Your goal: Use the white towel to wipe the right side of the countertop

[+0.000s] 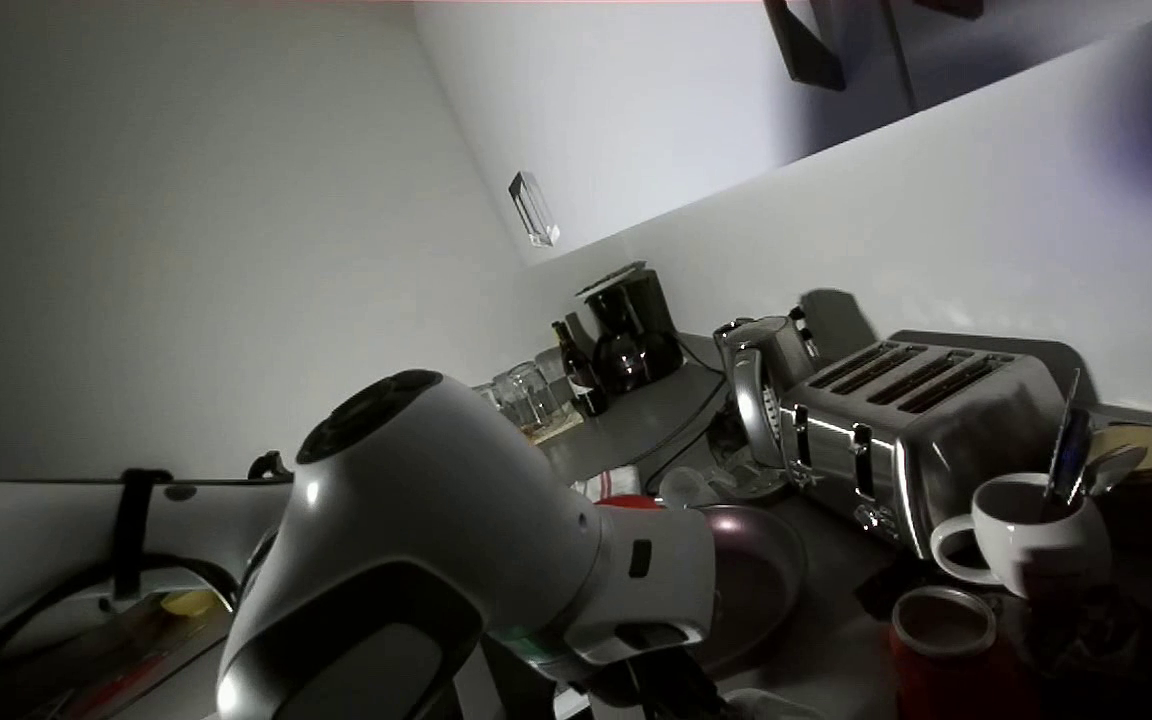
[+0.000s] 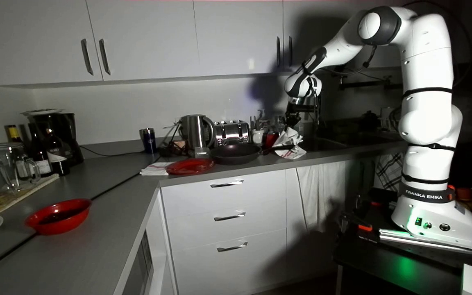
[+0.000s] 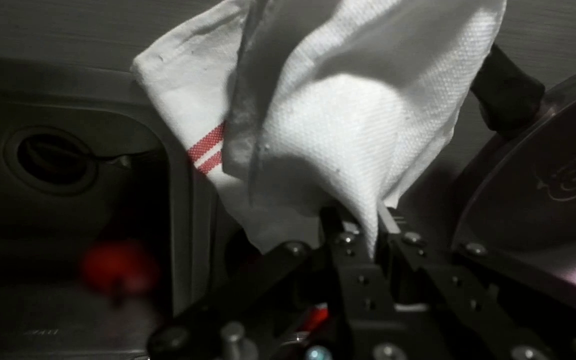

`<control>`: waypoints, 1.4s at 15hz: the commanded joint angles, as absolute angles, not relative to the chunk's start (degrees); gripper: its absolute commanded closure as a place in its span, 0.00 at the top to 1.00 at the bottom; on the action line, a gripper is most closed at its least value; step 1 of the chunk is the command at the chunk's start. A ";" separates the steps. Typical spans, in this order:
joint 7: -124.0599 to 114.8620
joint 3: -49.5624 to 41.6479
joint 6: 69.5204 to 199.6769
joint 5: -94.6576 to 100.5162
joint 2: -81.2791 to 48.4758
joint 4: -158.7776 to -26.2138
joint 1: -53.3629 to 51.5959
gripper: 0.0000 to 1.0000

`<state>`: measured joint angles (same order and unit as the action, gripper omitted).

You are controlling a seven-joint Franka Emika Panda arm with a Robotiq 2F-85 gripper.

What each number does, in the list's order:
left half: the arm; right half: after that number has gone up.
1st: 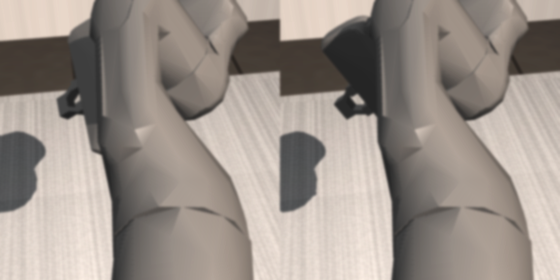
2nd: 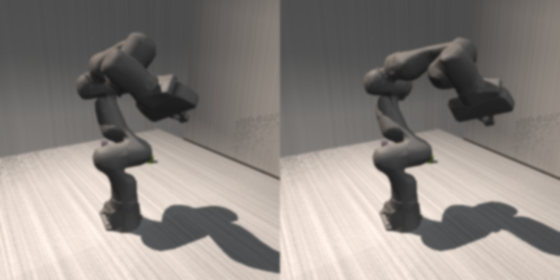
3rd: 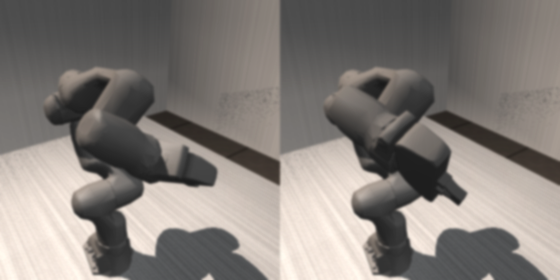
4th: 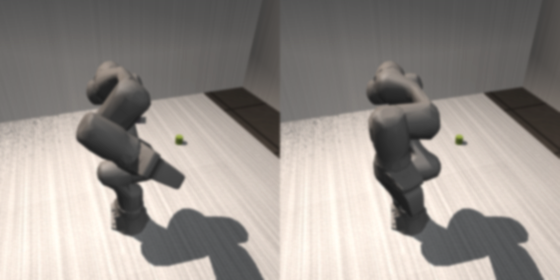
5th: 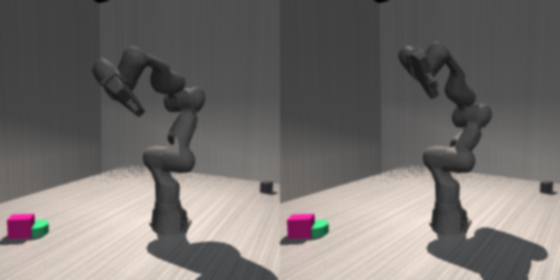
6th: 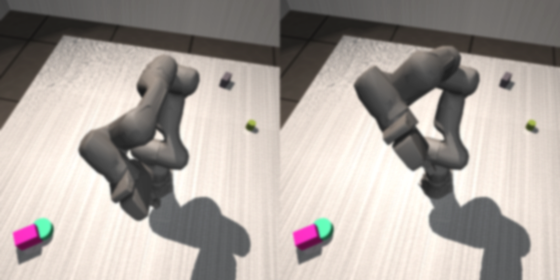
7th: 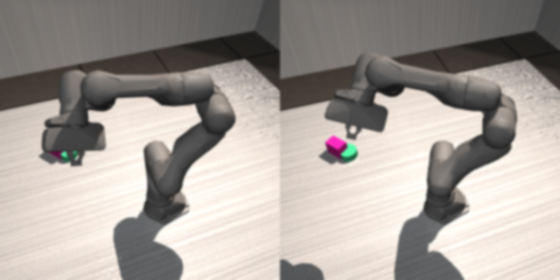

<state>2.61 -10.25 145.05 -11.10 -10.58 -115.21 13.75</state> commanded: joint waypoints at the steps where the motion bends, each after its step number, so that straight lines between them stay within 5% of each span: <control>1: 2.02 -9.98 143.94 -10.72 -13.84 -111.06 13.57 0.05; 18: -5.70 -10.32 128.43 -10.04 -31.55 -87.12 14.89 0.06; 19: -5.88 -10.32 128.27 -10.02 -31.84 -86.57 15.02 0.35; 21: -6.37 -10.40 128.39 -9.97 -32.24 -85.72 15.23 0.43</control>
<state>-4.26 -10.24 130.88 -11.06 -30.65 -89.57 14.85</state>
